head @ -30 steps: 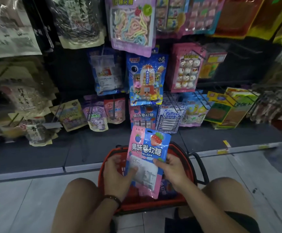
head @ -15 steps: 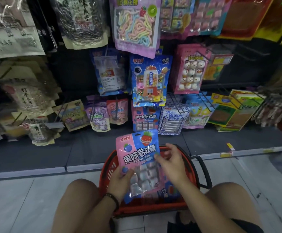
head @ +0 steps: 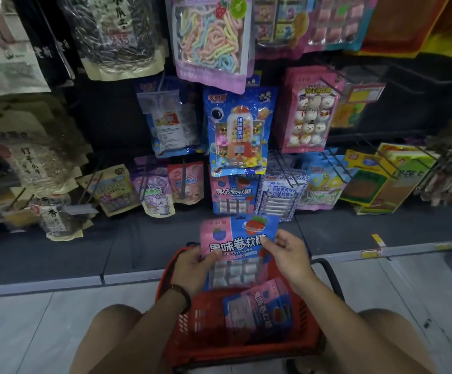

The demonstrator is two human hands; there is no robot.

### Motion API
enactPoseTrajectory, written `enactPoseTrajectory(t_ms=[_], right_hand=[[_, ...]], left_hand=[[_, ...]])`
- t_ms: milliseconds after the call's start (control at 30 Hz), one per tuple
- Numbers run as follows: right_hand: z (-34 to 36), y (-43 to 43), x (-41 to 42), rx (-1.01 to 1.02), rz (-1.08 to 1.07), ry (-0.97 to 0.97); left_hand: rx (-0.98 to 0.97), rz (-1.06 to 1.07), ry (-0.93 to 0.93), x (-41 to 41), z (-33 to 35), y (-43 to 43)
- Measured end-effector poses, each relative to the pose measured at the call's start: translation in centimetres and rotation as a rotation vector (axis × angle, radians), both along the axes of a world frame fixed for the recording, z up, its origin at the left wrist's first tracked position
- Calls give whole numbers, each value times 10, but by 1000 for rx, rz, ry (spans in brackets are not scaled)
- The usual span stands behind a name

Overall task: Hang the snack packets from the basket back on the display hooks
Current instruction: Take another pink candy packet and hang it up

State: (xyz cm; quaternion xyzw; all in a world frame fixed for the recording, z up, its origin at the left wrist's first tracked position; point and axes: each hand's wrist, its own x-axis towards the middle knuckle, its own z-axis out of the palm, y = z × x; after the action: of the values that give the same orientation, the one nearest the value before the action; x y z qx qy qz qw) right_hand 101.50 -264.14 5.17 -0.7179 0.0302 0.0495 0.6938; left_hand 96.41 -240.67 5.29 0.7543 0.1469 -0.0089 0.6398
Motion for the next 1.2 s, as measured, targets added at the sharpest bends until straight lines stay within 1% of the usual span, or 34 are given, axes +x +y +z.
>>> enactPoseTrajectory(t_ms=[100, 167, 233, 300, 367, 467, 533, 633, 733, 833, 967, 1033, 1100, 1200], right_hand=[[-8, -6, 18, -69, -4, -35], [-13, -7, 33, -117, -19, -38], [-17, -6, 50, -116, -35, -17], [-21, -4, 67, -99, -38, -14], [-25, -2, 83, -87, -31, -8], [-43, -1, 112, -83, 22, 1], [-55, 1, 130, -91, 49, 24], [-69, 9, 152, -89, 57, 115], [-80, 12, 170, -179, 55, 103], [-85, 14, 180, -194, 52, 85], [-76, 21, 189, -170, -4, 59], [-69, 23, 195, -194, -16, 37], [-65, 24, 198, -206, -31, 65], [-66, 24, 200, -172, -34, 149]], left_hand=[[85, 87, 11, 28, -8, 1], [207, 147, 14, 48, -12, -1], [234, 175, -5, 68, -12, -7], [135, 187, -14, 87, -13, -11], [9, 151, -51, 100, -14, -13], [-96, 104, -96, 121, -25, -14], [-134, 109, -71, 135, -34, -15], [-191, 130, 16, 155, -46, -16], [-225, 201, 91, 173, -55, -17], [-232, 253, 126, 187, -65, -18], [-213, 292, 110, 198, -73, -21], [-223, 314, 99, 205, -73, -23], [-217, 328, 103, 213, -73, -24], [-212, 331, 125, 218, -75, -24]])
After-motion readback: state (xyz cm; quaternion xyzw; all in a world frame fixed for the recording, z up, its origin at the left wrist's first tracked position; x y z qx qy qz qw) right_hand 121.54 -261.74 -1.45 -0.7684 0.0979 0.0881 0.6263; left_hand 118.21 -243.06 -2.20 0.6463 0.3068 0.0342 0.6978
